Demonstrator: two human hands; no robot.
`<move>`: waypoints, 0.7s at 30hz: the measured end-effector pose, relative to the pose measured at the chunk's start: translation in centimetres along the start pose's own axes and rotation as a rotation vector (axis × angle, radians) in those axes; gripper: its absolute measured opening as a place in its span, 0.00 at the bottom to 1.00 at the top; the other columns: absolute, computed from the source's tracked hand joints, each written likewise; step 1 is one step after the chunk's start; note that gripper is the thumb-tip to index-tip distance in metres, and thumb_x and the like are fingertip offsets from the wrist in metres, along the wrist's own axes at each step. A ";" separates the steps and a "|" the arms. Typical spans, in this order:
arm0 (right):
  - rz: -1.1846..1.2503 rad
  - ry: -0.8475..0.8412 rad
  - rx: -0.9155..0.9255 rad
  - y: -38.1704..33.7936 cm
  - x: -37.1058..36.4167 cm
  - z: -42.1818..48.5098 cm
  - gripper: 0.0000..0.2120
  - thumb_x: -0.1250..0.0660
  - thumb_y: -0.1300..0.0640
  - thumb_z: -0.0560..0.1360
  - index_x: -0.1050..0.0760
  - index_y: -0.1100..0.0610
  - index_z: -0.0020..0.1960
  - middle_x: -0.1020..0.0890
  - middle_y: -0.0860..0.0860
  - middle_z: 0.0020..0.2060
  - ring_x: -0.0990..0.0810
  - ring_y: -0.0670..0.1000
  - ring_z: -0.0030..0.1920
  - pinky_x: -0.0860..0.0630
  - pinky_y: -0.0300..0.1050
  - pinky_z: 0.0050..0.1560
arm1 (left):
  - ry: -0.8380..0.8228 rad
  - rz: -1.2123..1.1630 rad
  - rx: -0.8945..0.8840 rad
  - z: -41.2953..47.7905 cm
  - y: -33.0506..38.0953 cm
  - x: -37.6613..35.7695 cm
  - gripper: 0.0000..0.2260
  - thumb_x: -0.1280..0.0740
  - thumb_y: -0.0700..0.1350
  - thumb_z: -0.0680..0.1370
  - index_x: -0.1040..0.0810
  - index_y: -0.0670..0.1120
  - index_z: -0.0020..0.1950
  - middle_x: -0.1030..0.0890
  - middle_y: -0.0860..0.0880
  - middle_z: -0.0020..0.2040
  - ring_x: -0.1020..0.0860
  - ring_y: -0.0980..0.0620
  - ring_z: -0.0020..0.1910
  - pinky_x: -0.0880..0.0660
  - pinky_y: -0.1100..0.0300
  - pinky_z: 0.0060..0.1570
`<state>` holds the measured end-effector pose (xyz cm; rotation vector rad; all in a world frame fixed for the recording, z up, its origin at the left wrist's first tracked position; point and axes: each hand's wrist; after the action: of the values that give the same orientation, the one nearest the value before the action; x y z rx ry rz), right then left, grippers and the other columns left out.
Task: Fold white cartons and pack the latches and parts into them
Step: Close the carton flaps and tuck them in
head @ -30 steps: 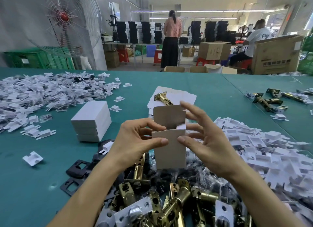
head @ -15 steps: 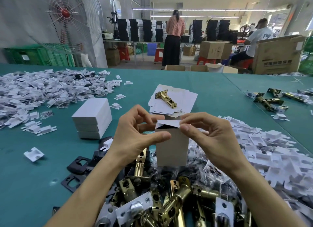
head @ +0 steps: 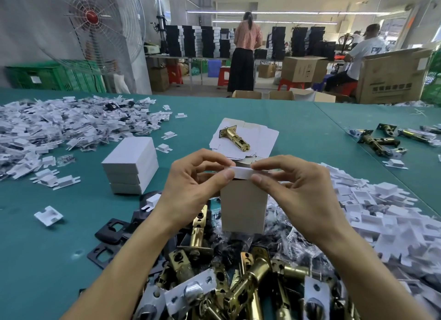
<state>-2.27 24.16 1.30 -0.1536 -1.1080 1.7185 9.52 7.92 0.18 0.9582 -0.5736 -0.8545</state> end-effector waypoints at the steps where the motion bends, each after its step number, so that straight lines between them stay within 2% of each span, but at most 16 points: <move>1: 0.004 0.010 0.007 0.0 0.0 0.0 0.08 0.24 0.56 0.72 0.18 0.44 0.45 0.15 0.38 0.42 0.16 0.42 0.42 0.20 0.38 0.38 | -0.002 -0.007 -0.001 0.0 0.0 0.0 0.06 0.26 0.43 0.74 0.19 0.44 0.49 0.15 0.42 0.49 0.17 0.37 0.47 0.17 0.47 0.43; 5: -0.007 0.044 0.044 -0.2 -0.1 0.1 0.05 0.23 0.57 0.71 0.18 0.51 0.43 0.16 0.40 0.39 0.16 0.42 0.40 0.23 0.33 0.37 | -0.001 0.004 0.001 0.0 0.0 0.0 0.07 0.29 0.44 0.74 0.20 0.44 0.50 0.16 0.40 0.52 0.18 0.33 0.46 0.19 0.37 0.45; 9: 0.040 0.050 0.013 -0.3 0.0 0.3 0.05 0.23 0.55 0.71 0.19 0.50 0.41 0.15 0.43 0.37 0.15 0.44 0.36 0.23 0.36 0.33 | -0.013 0.005 0.012 0.0 -0.1 -0.1 0.06 0.30 0.46 0.75 0.21 0.46 0.50 0.16 0.42 0.53 0.16 0.36 0.45 0.20 0.34 0.43; 12: 0.003 0.021 0.017 -0.3 0.0 0.4 0.05 0.23 0.53 0.71 0.19 0.49 0.40 0.15 0.42 0.37 0.15 0.44 0.37 0.19 0.44 0.33 | -0.025 0.007 0.014 0.0 -0.2 0.0 0.05 0.30 0.46 0.75 0.22 0.46 0.49 0.16 0.43 0.54 0.15 0.39 0.47 0.18 0.39 0.44; 15: 0.026 -0.015 0.010 -0.1 0.1 0.3 0.03 0.25 0.51 0.70 0.18 0.48 0.41 0.15 0.41 0.39 0.15 0.44 0.39 0.18 0.55 0.37 | -0.045 -0.026 0.018 0.0 -0.4 0.2 0.02 0.31 0.41 0.76 0.23 0.45 0.46 0.15 0.46 0.55 0.15 0.45 0.50 0.18 0.55 0.41; 17: 0.068 -0.044 0.011 0.0 0.3 0.3 0.05 0.26 0.50 0.69 0.17 0.49 0.42 0.14 0.42 0.42 0.14 0.45 0.40 0.17 0.54 0.40 | -0.044 -0.044 0.022 0.0 -0.4 0.2 0.02 0.31 0.39 0.76 0.24 0.43 0.45 0.15 0.46 0.54 0.15 0.48 0.52 0.21 0.61 0.41; 21: 0.098 -0.097 0.026 0.3 0.7 0.3 0.07 0.26 0.51 0.68 0.15 0.51 0.44 0.13 0.44 0.45 0.14 0.46 0.44 0.16 0.47 0.46 | -0.042 -0.069 0.040 -0.1 -0.3 0.3 0.03 0.31 0.40 0.75 0.23 0.42 0.45 0.15 0.47 0.54 0.16 0.48 0.53 0.21 0.62 0.41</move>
<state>-3.00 24.57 1.50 -0.1102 -1.1650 1.8438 9.62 7.65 -0.14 1.0033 -0.5987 -0.9299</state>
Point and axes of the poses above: each hand's wrist, its own z-axis towards the middle knuckle, its own x-axis out of the back of the hand, y = z × x
